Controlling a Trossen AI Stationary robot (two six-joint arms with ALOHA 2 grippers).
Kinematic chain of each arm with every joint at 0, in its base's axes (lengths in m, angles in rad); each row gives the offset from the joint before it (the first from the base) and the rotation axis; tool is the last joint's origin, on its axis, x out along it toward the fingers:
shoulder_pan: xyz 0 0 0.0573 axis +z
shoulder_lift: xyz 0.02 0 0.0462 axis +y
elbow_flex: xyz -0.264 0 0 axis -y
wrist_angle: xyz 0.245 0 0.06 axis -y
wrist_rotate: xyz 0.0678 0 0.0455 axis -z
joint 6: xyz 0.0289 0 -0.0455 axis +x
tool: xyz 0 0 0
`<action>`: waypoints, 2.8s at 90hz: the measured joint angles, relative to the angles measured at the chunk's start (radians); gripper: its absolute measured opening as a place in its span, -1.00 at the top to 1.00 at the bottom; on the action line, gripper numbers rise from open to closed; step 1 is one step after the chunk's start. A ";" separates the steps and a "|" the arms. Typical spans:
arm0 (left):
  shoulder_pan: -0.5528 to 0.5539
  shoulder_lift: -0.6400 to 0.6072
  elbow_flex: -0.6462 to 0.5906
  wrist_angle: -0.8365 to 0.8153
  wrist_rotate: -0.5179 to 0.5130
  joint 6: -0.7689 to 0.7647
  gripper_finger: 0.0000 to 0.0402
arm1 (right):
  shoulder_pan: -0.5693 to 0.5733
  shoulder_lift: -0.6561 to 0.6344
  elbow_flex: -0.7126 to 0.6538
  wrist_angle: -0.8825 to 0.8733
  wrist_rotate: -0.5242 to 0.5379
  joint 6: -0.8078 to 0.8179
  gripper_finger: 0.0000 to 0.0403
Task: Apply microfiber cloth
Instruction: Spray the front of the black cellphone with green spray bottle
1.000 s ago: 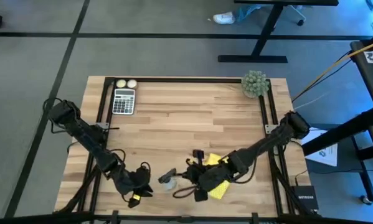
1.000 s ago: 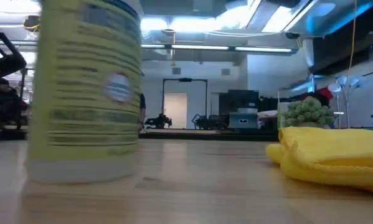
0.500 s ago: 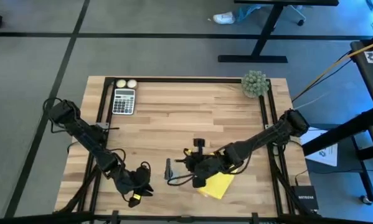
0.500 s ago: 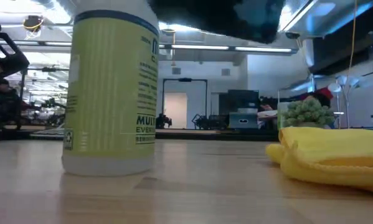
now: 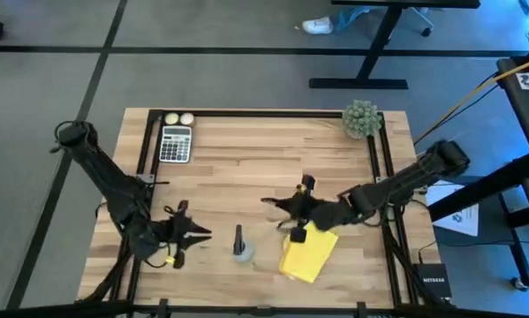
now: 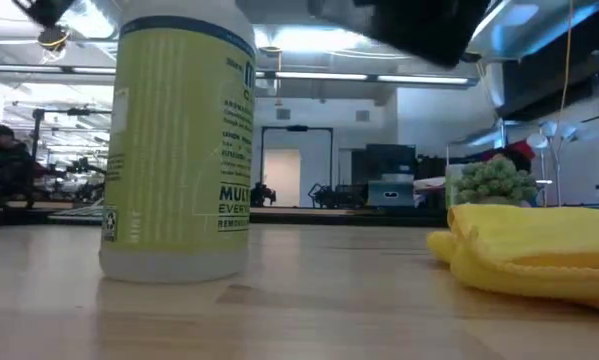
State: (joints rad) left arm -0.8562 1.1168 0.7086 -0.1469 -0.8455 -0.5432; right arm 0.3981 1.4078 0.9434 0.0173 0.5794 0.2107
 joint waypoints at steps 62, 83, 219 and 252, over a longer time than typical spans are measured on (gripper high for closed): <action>0.409 -0.054 0.000 0.316 0.167 0.393 0.10 | -0.188 0.031 -0.181 0.909 -0.380 -0.216 0.96; 0.569 -0.055 0.000 0.573 0.445 0.517 0.09 | -0.283 0.033 -0.019 0.609 -0.546 -0.223 0.96; 0.771 -0.037 -0.001 0.706 0.679 0.582 0.92 | -0.386 0.049 0.214 -0.044 -0.632 -0.184 0.14; 0.771 -0.037 -0.001 0.669 0.682 0.569 0.92 | -0.385 0.119 0.218 -0.020 -0.644 -0.213 0.54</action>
State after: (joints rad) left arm -0.0849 1.0798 0.7078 0.5218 -0.1640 0.0256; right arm 0.0128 1.5270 1.1612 -0.0027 -0.0643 -0.0026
